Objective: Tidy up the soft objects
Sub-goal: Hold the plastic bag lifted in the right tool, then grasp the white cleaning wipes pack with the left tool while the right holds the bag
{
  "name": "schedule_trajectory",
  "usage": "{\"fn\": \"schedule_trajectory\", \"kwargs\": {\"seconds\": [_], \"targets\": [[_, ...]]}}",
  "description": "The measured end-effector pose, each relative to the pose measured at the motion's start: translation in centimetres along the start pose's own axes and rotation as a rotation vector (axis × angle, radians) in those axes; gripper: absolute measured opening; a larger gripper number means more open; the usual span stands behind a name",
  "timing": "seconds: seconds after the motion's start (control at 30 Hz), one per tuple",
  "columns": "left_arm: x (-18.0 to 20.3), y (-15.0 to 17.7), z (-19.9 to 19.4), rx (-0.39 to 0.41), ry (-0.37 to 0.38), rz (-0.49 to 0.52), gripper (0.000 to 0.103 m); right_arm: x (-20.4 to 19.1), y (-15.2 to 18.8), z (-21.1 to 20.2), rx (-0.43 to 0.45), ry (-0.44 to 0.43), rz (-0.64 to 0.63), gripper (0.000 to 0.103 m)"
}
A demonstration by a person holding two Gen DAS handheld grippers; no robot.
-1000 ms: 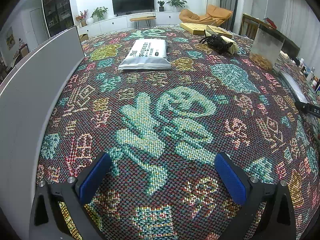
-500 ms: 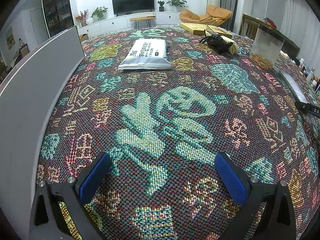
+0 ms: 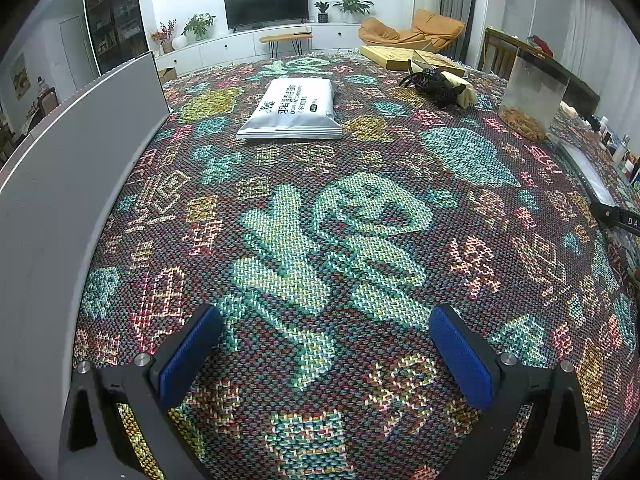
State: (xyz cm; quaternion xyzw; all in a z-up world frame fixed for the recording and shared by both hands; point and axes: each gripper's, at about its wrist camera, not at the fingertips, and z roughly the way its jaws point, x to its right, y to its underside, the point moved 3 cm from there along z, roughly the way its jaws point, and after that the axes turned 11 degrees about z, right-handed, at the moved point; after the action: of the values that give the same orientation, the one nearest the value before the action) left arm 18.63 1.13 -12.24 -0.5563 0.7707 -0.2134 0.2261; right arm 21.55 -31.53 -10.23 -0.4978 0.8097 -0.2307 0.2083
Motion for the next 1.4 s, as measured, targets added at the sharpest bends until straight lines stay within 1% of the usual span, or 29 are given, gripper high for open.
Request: {"fn": "schedule_trajectory", "kwargs": {"seconds": [0.37,0.43,0.47,0.53,0.6,0.67,0.73,0.8,0.9,0.97,1.13,1.23,1.33,1.4], "targets": [[0.0,-0.1,0.0,-0.007,0.008,-0.002,0.103,0.0,0.1,0.0,0.0,-0.001,0.001,0.088],[-0.2,-0.7,0.3,-0.037,0.033,0.002,0.103,0.0,0.1,0.0,0.0,-0.001,0.0,0.088],[-0.5,-1.2,0.4,-0.047,0.061,-0.007,0.103,0.0,0.0,0.0,0.0,0.0,0.0,0.088],[-1.5,-2.5,0.5,-0.037,0.117,-0.044,0.103,0.0,0.0,0.0,0.0,0.0,0.0,0.088],[-2.7,-4.4,0.3,-0.011,0.135,-0.076,0.103,0.0,0.0,0.0,0.0,0.0,0.0,0.088],[-3.7,-7.0,0.5,0.018,0.132,-0.076,0.103,0.0,0.1,0.0,0.0,0.0,0.0,0.088],[-4.2,-9.6,1.1,0.029,0.115,-0.036,0.103,0.0,0.1,0.0,0.0,0.0,0.0,0.088],[-4.8,-12.6,2.9,0.004,0.092,0.018,0.103,0.0,0.1,0.0,0.0,-0.001,0.0,0.088],[-5.1,-14.6,5.3,-0.044,0.101,0.04,0.103,0.0,0.1,0.0,0.0,0.0,0.0,0.088],[-5.1,-15.5,7.0,-0.07,0.114,0.047,0.103,0.0,0.0,0.0,0.0,0.0,0.0,0.088],[-5.0,-16.3,10.4,-0.131,0.092,0.031,0.103,0.0,0.1,0.0,0.0,0.0,0.0,0.088],[-5.1,-16.3,11.2,-0.141,0.074,0.013,0.103,0.0,0.0,0.1,0.0,0.0,0.0,0.088],[-6.2,-15.9,12.2,-0.159,0.055,-0.031,0.103,0.0,0.0,0.1,0.0,0.0,0.0,0.088],[-6.6,-16.0,12.4,-0.147,0.039,-0.033,0.103,0.0,0.0,0.1,0.0,0.0,0.0,0.088]]}}
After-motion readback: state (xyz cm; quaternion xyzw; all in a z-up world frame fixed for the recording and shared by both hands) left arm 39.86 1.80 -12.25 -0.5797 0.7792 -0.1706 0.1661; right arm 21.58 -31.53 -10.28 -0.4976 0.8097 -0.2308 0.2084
